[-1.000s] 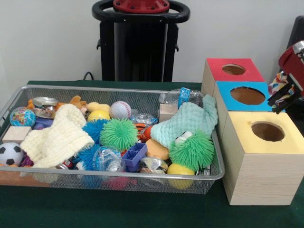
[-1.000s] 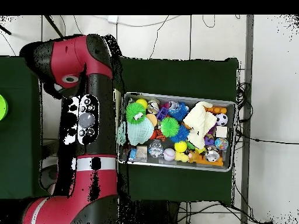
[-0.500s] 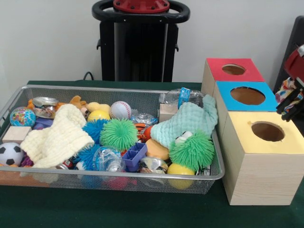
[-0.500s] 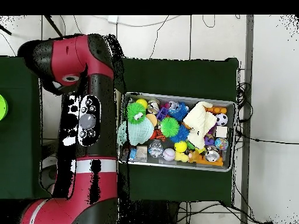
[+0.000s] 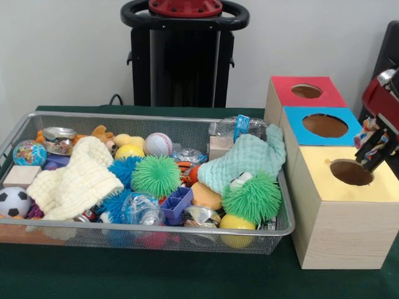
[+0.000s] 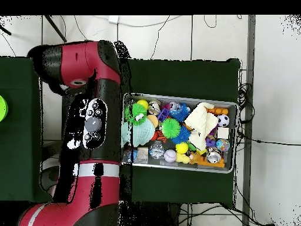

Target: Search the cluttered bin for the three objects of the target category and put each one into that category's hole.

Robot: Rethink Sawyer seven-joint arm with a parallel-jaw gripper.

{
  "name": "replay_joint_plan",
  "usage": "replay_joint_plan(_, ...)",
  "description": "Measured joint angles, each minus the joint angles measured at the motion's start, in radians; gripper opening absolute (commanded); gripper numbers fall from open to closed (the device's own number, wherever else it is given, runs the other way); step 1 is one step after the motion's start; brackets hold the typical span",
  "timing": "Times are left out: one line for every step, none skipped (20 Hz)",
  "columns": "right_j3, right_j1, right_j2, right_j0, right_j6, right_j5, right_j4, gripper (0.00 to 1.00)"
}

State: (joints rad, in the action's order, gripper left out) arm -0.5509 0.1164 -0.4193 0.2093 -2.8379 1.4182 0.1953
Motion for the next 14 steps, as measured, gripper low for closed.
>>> replay_joint_plan(-0.022, 0.005, 0.000, 0.000, 0.000, -0.015, 0.000, 0.00)
replay_joint_plan(-0.028, 0.006, 0.000, 0.000, 0.000, -0.018, 0.000, 0.00)
replay_joint_plan(-0.038, 0.008, 0.000, 0.000, 0.000, -0.022, 0.000, 0.00)
replay_joint_plan(-0.048, 0.009, 0.000, 0.000, 0.000, -0.025, 0.000, 0.00)
replay_joint_plan(-0.053, 0.010, 0.000, 0.000, 0.000, -0.027, 0.000, 0.00)
replay_joint_plan(-0.059, 0.011, 0.000, 0.000, 0.000, -0.028, 0.000, 0.00)
replay_joint_plan(-0.070, 0.012, 0.000, 0.000, 0.000, -0.032, 0.000, 0.00)
replay_joint_plan(-0.077, 0.012, 0.000, 0.000, 0.000, -0.035, 0.000, 0.00)
replay_joint_plan(-0.084, 0.012, 0.000, 0.000, 0.000, -0.039, 0.000, 0.00)
replay_joint_plan(-0.088, 0.012, 0.000, 0.000, 0.000, -0.042, 0.000, 0.00)
replay_joint_plan(-0.096, 0.011, 0.000, 0.000, 0.000, -0.046, 0.000, 0.00)
replay_joint_plan(-0.099, 0.011, 0.000, 0.000, 0.000, -0.046, 0.000, 0.00)
replay_joint_plan(-0.100, 0.010, 0.000, 0.000, 0.000, -0.046, 0.000, 0.00)
replay_joint_plan(-0.100, 0.010, 0.000, 0.000, 0.000, -0.046, 0.000, 0.00)
